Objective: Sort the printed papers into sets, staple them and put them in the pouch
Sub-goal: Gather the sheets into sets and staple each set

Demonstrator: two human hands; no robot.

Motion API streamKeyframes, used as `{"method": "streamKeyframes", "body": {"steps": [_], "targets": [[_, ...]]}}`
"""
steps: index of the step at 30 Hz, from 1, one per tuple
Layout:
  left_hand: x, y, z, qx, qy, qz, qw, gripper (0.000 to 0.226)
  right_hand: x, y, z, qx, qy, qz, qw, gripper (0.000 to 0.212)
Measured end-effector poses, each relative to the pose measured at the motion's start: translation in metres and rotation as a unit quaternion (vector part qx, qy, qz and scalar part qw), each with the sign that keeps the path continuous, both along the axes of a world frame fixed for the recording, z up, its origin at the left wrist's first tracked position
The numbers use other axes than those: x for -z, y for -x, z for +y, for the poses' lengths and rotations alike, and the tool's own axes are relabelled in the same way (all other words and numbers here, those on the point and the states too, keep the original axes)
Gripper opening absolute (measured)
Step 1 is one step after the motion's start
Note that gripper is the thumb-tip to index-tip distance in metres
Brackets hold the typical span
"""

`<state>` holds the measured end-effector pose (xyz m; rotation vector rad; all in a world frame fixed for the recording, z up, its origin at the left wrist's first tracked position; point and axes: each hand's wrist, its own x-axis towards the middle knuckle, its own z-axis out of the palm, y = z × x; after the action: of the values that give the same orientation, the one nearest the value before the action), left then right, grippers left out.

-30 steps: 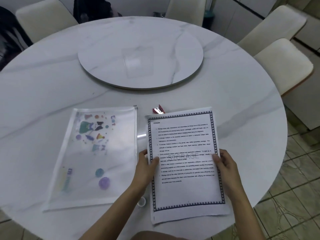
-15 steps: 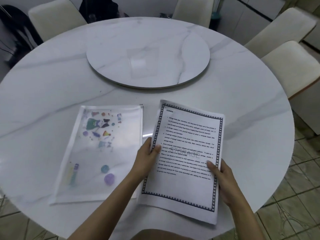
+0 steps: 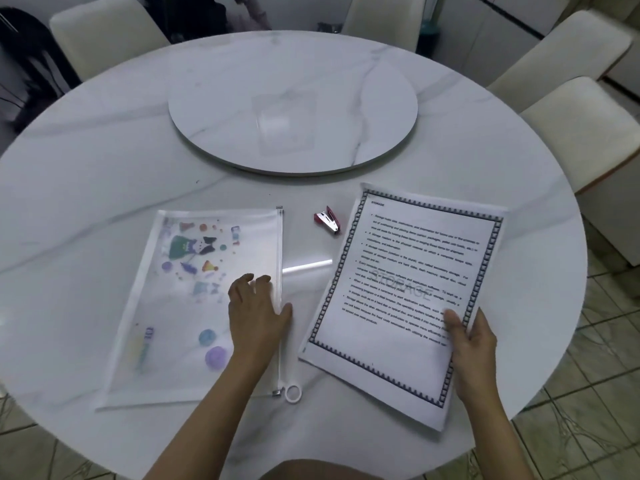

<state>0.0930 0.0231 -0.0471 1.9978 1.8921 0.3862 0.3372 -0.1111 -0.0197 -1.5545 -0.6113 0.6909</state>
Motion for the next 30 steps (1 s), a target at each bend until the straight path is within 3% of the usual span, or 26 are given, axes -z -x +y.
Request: {"method": "streamKeyframes", "body": {"steps": [8,19,30], "targets": [[-0.010,0.001,-0.002,-0.005,0.039,-0.063,0.997,0.037,0.004,0.000,-0.001,0.015,-0.002,0.006,1.000,0.022],[-0.022,0.014,-0.006,-0.046,0.027,-0.130,0.990,0.034,-0.006,0.016,0.023,0.079,-0.008,0.018,0.997,0.028],[-0.036,0.011,-0.016,-0.071,-0.020,-0.209,0.975,0.033,-0.013,0.073,0.056,0.105,0.039,0.014,0.994,0.019]]}}
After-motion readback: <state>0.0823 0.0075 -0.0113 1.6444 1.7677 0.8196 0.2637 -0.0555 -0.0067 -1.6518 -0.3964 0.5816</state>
